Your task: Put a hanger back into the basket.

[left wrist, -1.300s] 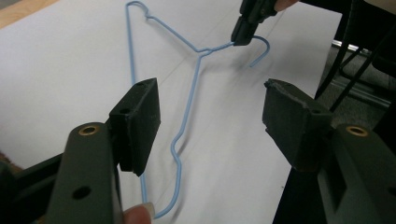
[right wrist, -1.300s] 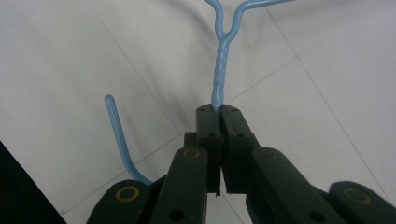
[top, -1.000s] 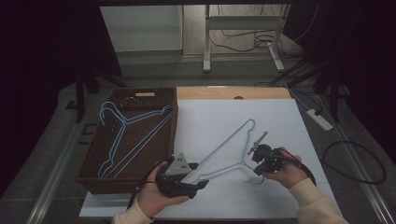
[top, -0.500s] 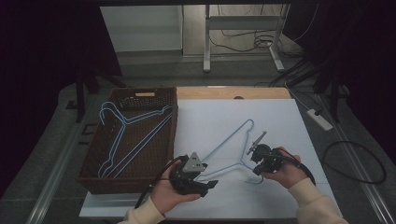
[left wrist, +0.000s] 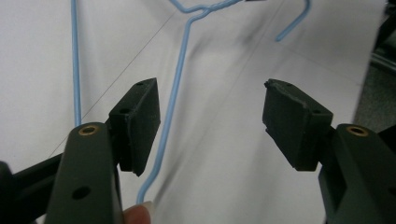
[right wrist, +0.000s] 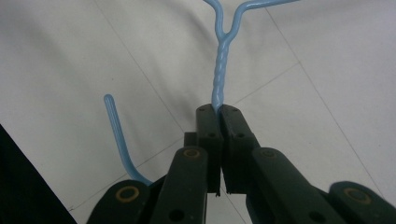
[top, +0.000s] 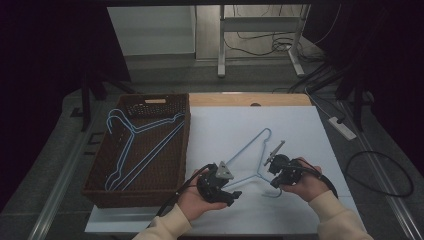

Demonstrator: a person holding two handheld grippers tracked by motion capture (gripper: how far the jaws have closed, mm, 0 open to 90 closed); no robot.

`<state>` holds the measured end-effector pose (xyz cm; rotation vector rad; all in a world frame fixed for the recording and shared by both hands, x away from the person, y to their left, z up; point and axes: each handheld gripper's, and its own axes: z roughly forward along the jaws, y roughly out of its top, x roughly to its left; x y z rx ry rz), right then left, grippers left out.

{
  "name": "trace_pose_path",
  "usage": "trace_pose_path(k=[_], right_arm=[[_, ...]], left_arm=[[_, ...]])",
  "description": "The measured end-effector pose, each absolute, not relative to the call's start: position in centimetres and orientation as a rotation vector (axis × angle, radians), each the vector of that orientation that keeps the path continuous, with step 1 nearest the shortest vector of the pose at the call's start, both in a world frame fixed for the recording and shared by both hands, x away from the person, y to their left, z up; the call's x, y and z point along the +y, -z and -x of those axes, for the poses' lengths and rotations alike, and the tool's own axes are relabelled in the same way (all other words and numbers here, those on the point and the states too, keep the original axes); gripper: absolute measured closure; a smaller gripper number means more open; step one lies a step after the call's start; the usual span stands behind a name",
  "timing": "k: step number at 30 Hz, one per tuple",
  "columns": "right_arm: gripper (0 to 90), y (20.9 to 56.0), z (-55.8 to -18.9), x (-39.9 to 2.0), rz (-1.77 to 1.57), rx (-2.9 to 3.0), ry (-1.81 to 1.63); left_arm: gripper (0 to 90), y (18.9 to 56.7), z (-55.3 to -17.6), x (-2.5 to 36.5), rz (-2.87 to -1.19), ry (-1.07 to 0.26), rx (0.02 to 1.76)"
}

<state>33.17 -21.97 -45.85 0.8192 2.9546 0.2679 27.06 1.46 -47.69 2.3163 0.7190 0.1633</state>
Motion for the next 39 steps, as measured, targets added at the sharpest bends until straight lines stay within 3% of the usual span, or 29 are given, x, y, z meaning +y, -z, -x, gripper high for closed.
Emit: trace_pose_path(k=[14, 22, 26, 32, 34, 36, 39], right_arm=[[87.6, 45.3, -32.9, -21.6, -0.803, 2.959, -0.268], [87.5, 45.0, -32.7, -21.3, -0.791, 2.956, -0.257], [87.4, 44.8, -32.7, -21.3, -0.792, 2.956, -0.267], [86.2, 44.8, -32.6, -21.5, -0.795, 2.95, -0.297], [82.4, 44.5, -32.6, -21.8, -0.817, 2.926, -0.366], [69.4, 44.0, -32.7, -22.3, -0.856, 2.868, -0.486], [58.4, 43.3, -33.1, -23.2, -0.922, 2.772, -0.652]], left_arm=[[40.3, 49.9, -29.0, 0.1, -2.39, -0.179, 0.743], [63.2, 50.6, -29.6, -0.4, -2.444, -0.194, 0.746], [79.8, 50.7, -29.7, -0.4, -2.452, -0.187, 0.747], [82.7, 50.8, -29.8, -0.4, -2.461, -0.172, 0.733], [84.4, 51.0, -29.7, -0.4, -2.457, -0.147, 0.721], [85.7, 51.0, -29.7, -0.4, -2.447, -0.153, 0.73], [85.8, 50.9, -29.6, -0.2, -2.438, -0.162, 0.731]])
